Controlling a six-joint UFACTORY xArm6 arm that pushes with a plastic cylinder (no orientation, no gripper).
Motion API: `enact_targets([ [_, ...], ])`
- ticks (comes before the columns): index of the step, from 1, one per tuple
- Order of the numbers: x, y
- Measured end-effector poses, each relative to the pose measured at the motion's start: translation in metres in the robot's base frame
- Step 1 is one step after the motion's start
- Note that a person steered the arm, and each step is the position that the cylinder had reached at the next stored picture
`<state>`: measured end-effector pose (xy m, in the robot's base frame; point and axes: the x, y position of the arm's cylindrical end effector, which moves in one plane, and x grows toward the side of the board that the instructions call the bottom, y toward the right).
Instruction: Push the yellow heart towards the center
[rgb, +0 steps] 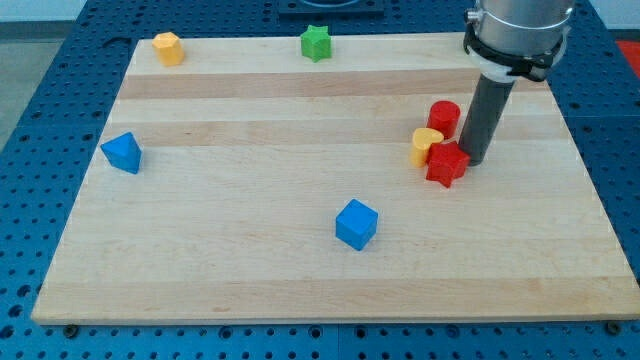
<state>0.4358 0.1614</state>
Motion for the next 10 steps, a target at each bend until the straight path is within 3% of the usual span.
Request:
enact_targets([
  [4,-0.009,0.005],
  [7,-0.01,-0.067],
  [10,-0.042,-0.091],
])
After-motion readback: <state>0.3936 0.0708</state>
